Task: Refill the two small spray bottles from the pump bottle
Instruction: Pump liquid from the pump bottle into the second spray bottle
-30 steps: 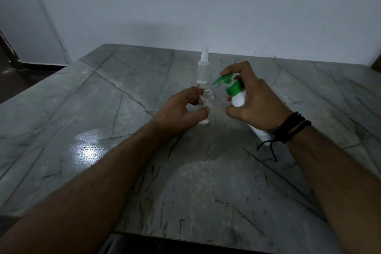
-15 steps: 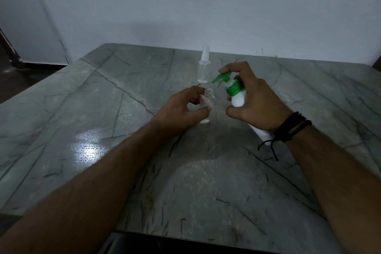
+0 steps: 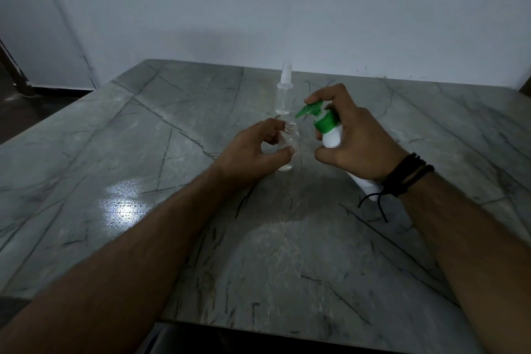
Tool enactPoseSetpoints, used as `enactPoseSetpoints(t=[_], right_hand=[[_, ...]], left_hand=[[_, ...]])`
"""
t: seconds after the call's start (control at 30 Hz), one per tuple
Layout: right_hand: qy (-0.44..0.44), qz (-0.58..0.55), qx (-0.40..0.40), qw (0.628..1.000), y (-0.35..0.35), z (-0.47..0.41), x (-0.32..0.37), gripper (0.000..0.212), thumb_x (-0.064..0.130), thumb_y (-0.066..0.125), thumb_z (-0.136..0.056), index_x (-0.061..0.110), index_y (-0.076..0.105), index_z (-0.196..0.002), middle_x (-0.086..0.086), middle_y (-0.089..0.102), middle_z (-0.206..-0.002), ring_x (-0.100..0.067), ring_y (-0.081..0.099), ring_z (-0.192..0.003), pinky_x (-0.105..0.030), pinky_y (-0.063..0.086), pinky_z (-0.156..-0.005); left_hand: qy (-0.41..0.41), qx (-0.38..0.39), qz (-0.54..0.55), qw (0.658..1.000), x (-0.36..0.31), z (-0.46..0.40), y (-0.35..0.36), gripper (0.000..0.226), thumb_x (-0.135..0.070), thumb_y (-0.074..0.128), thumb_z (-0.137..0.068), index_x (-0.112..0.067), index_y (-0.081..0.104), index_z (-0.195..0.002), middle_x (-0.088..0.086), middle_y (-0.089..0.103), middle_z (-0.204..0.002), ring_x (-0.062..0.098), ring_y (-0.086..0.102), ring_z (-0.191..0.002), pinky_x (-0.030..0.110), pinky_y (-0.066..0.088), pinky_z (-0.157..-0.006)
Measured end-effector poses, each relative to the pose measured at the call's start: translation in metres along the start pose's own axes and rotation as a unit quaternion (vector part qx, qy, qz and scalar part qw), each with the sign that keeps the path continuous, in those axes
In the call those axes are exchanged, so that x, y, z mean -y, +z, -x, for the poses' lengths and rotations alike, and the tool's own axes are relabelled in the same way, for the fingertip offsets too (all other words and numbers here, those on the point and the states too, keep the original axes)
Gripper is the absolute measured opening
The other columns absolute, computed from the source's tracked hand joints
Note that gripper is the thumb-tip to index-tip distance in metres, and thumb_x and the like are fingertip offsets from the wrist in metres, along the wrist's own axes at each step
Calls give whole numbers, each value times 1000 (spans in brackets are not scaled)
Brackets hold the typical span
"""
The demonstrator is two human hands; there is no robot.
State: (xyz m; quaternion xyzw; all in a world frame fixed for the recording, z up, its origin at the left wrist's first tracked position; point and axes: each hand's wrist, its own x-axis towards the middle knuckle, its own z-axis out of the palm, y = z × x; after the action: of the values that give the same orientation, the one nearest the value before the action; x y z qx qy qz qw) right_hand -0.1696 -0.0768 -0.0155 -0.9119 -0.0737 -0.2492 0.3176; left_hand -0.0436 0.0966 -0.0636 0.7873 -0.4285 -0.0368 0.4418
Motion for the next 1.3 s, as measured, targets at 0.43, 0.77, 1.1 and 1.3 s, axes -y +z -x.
enactPoseSetpoints(t=[0.43,0.77,1.1,1.3], right_hand=[[2,-8,-2,1000,0,0,-1,67,-1,76,-71,25,44,-123,4,63,-82,-11,63,-71,-17,48,-63],[0,-6,-7,1000,0,0,0,69,-2,76,-70,24,45,-127,2,63,-82,-12,64,-71,-20,50,-63],[3,3,-1,1000,0,1,1,73,0,76,-71,23,44,-132,3,63,-82,-14,64,-71,-30,52,-66],[8,3,2,1000,1,0,0,68,0,76,-71,28,43,-123,-4,65,-85,-13,64,-72,-32,52,-67]], left_hand=[[0,-3,4,1000,0,-1,1,42,-44,68,-85,-31,56,-124,-10,62,-111,5,57,-105,26,46,-83],[1,-6,6,1000,0,0,1,43,-46,68,-83,-31,57,-122,-11,63,-110,5,58,-104,30,49,-84],[-7,5,1,1000,-3,0,0,45,-44,67,-86,-29,55,-126,-9,61,-115,7,56,-108,30,47,-86],[-5,4,2,1000,-5,0,-1,44,-41,67,-87,-26,55,-127,-7,61,-116,7,56,-107,24,45,-82]])
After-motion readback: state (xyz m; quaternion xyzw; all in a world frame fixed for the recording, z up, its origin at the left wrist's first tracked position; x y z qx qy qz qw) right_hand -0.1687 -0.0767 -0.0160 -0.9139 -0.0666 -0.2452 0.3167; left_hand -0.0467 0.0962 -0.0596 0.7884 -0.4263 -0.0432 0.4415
